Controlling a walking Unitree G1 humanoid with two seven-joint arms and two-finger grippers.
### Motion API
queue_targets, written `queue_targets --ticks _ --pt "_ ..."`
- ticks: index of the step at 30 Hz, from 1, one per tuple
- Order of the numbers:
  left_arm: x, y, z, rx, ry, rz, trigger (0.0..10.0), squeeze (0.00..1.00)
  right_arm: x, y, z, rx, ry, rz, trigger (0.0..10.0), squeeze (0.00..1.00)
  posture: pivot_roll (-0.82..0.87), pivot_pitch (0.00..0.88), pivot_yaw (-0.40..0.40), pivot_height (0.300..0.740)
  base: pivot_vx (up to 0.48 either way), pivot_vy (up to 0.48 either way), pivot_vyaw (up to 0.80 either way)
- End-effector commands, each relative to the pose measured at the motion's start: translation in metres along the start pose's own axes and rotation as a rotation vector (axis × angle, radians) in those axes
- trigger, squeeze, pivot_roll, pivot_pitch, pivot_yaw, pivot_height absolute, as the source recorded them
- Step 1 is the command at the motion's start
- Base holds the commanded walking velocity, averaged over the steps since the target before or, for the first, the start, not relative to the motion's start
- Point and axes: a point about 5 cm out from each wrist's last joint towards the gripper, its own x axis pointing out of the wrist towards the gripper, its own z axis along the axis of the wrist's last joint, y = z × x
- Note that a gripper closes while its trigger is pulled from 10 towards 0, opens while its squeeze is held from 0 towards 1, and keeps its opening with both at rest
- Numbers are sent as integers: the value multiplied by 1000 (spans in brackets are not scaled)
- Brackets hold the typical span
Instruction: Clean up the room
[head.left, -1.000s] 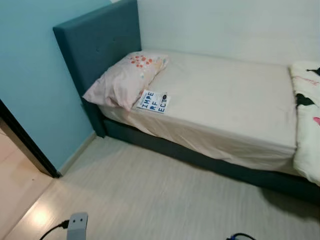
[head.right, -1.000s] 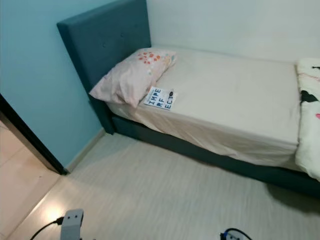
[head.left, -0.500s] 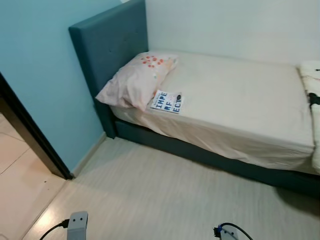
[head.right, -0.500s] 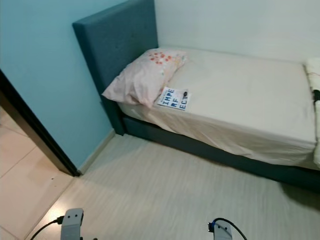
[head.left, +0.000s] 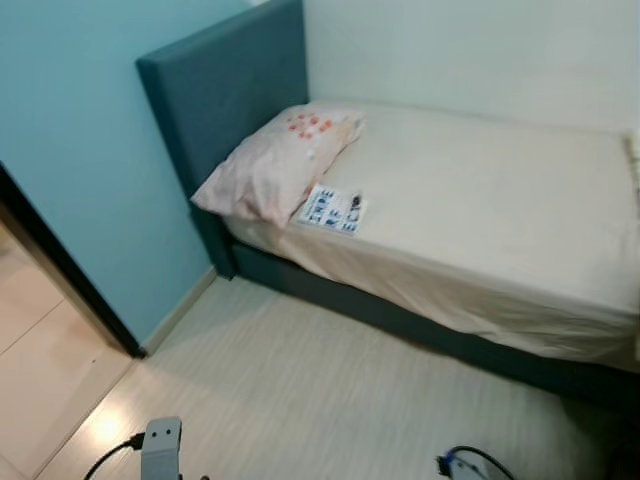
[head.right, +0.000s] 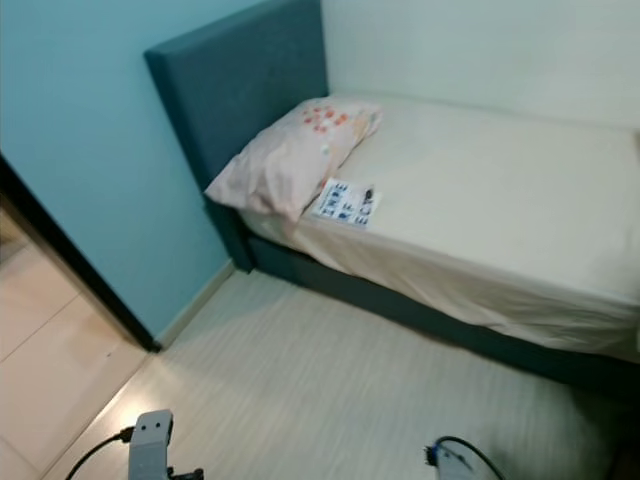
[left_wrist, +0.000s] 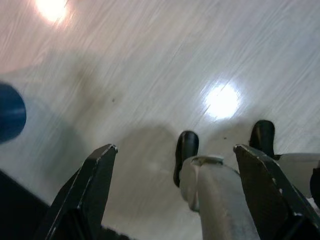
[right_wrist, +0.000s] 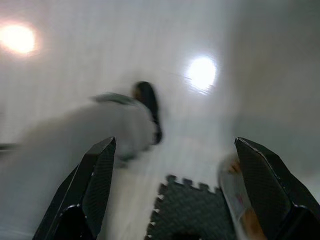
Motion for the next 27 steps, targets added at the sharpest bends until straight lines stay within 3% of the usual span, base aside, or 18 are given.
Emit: queue_targets --ticks 1,8,18,27 --pt "-2 9 -9 14 37 28 10000 0 0 4 -5 2 15 28 10000 0 -81 78 52 740 0 0 0" --pt "-2 9 -9 26 34 31 10000 0 0 4 -5 -6 21 25 10000 0 -85 66 51 740 0 0 0" --pt "-2 7 -10 20 31 19 10000 0 5 33 4 -32 20 53 10000 0 -89 61 52 740 0 0 0" --pt "-2 8 -11 18 34 16 10000 0 5 39 -3 -35 36 62 10000 0 -86 73 57 740 0 0 0"
